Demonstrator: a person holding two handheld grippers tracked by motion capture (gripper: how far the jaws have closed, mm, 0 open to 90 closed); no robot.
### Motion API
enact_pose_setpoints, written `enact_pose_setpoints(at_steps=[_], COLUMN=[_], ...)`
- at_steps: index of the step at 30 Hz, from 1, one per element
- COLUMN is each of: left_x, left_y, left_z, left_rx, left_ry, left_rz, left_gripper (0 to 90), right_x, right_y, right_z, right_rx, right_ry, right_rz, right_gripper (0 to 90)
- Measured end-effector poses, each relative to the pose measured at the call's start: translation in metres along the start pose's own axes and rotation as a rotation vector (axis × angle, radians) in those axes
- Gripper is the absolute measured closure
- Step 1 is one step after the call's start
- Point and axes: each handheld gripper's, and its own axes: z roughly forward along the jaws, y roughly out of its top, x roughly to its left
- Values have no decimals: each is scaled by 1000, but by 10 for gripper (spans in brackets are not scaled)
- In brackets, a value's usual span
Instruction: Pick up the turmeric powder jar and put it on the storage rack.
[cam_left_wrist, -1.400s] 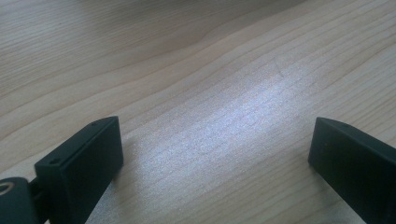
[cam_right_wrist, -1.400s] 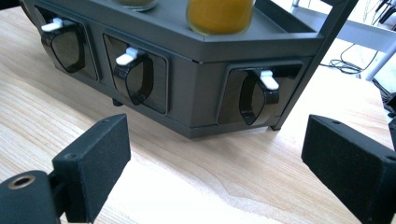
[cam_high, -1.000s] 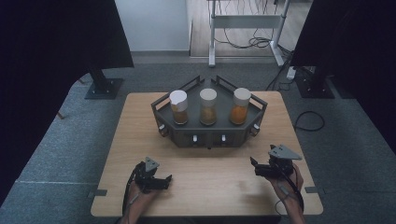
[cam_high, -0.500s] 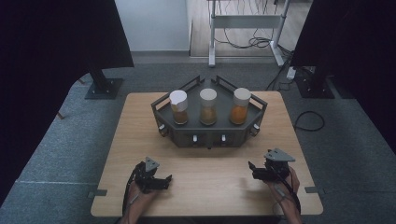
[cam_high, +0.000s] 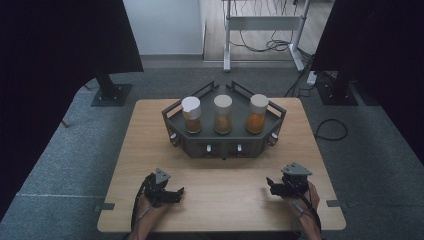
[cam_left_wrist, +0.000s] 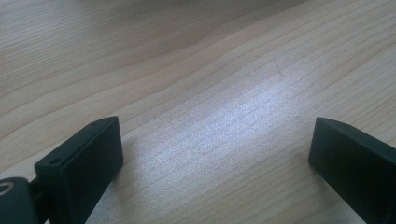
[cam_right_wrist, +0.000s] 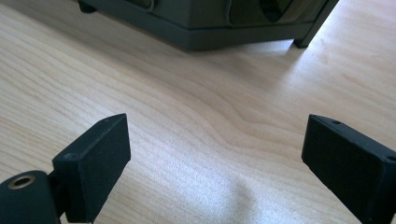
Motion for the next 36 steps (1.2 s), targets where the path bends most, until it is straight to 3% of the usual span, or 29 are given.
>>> enact_pose_setpoints(at_steps=[23,36], left_x=[0,0], left_y=[0,0], left_z=[0,0], left_rx=[0,0], left_ry=[0,0], left_rz=[0,0], left_gripper=[25,25], right_x=[-6,-11], right_y=[-8,-10], right_z=[16,17], right_rx=[76,78], right_ry=[18,39], right_rz=[28,62], right_gripper=[70,68])
